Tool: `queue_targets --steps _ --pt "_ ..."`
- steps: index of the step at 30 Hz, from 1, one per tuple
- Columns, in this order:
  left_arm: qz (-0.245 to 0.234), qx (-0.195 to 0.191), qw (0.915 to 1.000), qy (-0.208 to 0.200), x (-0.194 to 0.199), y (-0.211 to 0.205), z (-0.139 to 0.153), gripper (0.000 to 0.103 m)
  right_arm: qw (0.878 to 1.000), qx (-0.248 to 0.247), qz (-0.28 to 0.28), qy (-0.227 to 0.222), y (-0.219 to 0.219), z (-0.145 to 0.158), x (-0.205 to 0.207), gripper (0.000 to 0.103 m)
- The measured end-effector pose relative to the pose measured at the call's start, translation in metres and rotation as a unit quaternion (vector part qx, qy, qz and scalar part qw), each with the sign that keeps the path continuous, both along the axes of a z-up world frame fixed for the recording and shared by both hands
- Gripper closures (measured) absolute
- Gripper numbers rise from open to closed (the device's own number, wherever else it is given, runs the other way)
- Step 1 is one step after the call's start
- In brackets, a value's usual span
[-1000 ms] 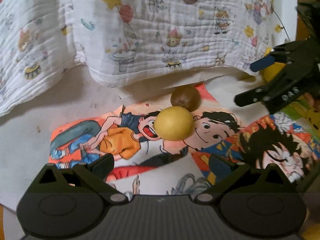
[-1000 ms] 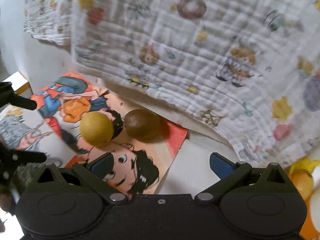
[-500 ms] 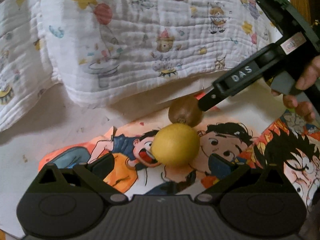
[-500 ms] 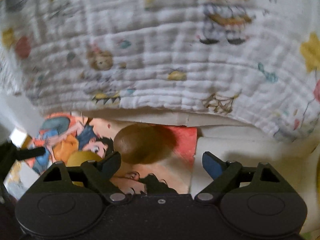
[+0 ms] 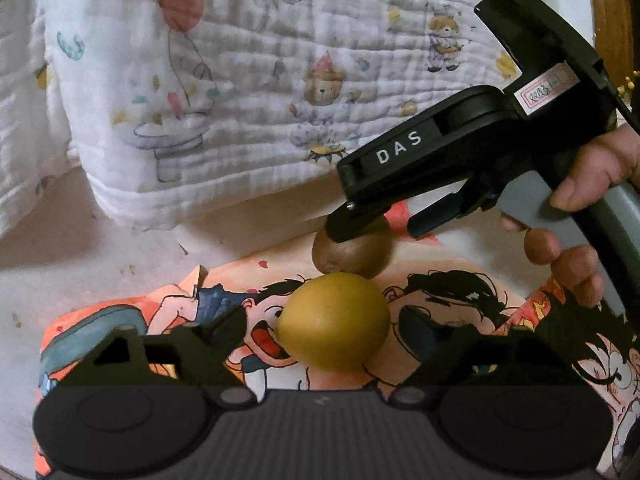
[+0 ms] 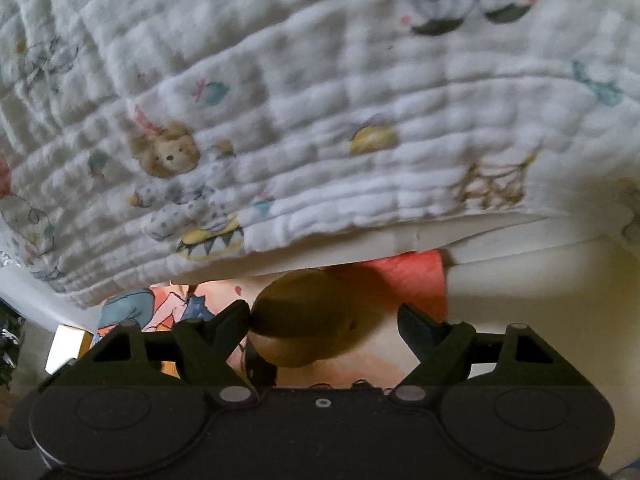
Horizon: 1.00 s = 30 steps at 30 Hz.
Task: Organize fruits
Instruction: 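Grasp the brown round fruit with the right gripper while the left grasps the lemon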
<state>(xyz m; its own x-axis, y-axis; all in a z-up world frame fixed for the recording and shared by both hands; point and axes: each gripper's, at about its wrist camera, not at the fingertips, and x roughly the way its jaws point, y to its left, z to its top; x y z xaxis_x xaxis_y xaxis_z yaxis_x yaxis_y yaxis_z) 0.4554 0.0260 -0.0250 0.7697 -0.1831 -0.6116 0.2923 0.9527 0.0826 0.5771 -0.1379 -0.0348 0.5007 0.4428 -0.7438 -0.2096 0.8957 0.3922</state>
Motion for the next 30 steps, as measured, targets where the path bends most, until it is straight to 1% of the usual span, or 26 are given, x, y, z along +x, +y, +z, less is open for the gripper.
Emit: queue_targets --steps 3,4,5,6,12,15,17,19,21,26,30 --pt "0.002 -0.014 0.9999 0.006 0.003 0.002 -0.003 0.027 1.000 0.005 -0.002 -0.001 0.008 -0.004 0.000 0.023" --pt "0.001 -0.021 0.9998 0.008 0.004 0.003 -0.003 0.030 1.000 0.007 -0.002 -0.001 0.010 -0.006 0.001 0.023" --pt "0.001 -0.028 0.9996 0.009 0.005 0.005 -0.003 0.034 1.000 0.010 -0.002 0.001 0.013 -0.009 0.002 0.025" --pt "0.001 -0.034 0.9994 0.010 0.005 0.006 -0.003 0.035 1.000 0.012 -0.002 0.002 0.016 -0.012 0.002 0.027" --pt "0.004 -0.044 0.9990 0.011 0.006 0.009 -0.003 0.035 0.999 0.030 -0.001 0.013 0.031 -0.022 0.005 0.035" --pt "0.012 -0.057 0.9981 0.018 0.006 0.014 -0.003 0.036 0.999 0.042 -0.002 0.025 0.040 -0.028 0.005 0.036" --pt "0.022 -0.059 0.9978 0.019 0.005 0.015 -0.003 0.036 0.999 0.047 -0.003 0.026 0.042 -0.032 0.004 0.037" --pt "0.027 -0.059 0.9977 0.018 0.004 0.016 -0.003 0.036 0.998 0.050 -0.003 0.027 0.043 -0.036 0.003 0.040" --pt "0.031 -0.062 0.9974 0.020 0.002 0.018 -0.003 0.036 0.998 0.059 -0.006 0.033 0.044 -0.039 0.002 0.045" --pt "0.026 -0.056 0.9979 0.021 -0.002 0.020 -0.001 0.036 0.998 0.061 -0.010 0.031 0.045 -0.044 0.000 0.046" --pt "0.024 -0.049 0.9983 0.020 0.001 0.016 0.000 0.036 0.997 0.067 -0.016 0.031 0.044 -0.045 -0.002 0.046"
